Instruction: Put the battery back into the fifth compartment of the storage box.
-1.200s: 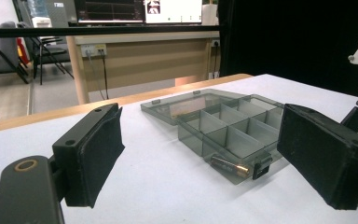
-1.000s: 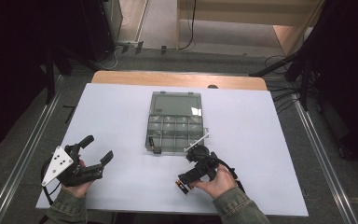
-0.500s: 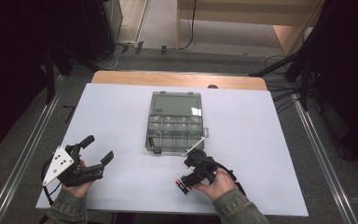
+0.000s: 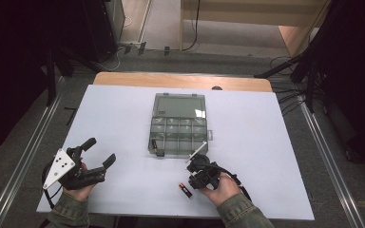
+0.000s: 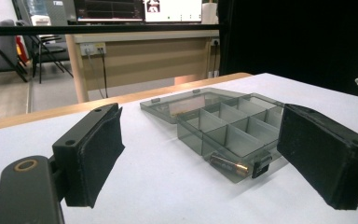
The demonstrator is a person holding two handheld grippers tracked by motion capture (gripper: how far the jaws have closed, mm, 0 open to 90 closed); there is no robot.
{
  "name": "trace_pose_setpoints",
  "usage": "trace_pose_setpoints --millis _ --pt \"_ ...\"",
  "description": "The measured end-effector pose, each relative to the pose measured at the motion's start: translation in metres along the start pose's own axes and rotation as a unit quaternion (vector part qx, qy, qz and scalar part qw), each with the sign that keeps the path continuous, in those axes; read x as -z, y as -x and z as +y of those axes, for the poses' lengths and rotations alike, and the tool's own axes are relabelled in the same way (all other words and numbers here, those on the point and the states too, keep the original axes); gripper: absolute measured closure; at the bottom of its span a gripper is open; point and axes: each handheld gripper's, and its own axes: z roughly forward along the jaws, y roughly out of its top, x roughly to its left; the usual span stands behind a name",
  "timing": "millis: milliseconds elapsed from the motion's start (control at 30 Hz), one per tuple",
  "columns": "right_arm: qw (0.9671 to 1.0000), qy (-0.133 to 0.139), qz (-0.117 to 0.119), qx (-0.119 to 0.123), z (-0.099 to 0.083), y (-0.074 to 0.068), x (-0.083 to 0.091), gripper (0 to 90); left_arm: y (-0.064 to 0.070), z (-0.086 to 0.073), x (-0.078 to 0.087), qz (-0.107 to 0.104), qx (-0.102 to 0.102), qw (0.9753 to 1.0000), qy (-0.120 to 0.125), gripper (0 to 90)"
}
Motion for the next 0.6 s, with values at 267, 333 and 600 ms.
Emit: trace_pose_setpoints --millis 267,333,600 --pt "0.9998 -0.014 0.006 -0.016 0.0005 0.0032 -0.0002 76.8 -0.0002 -0.0001 0.0001 -0.001 0.0 1.0 0.002 14.2" --pt "0.9997 -0.014 0.006 -0.017 0.0006 0.003 -0.0001 77.2 -0.0001 0.0 0.0001 -0.001 0.0 1.0 0.001 14.2" --pt "0.9998 -0.011 0.014 -0.012 0.0004 0.0039 0.0011 77.3 -0.0001 0.0 0.0002 0.0 -0.001 1.0 0.0 14.2"
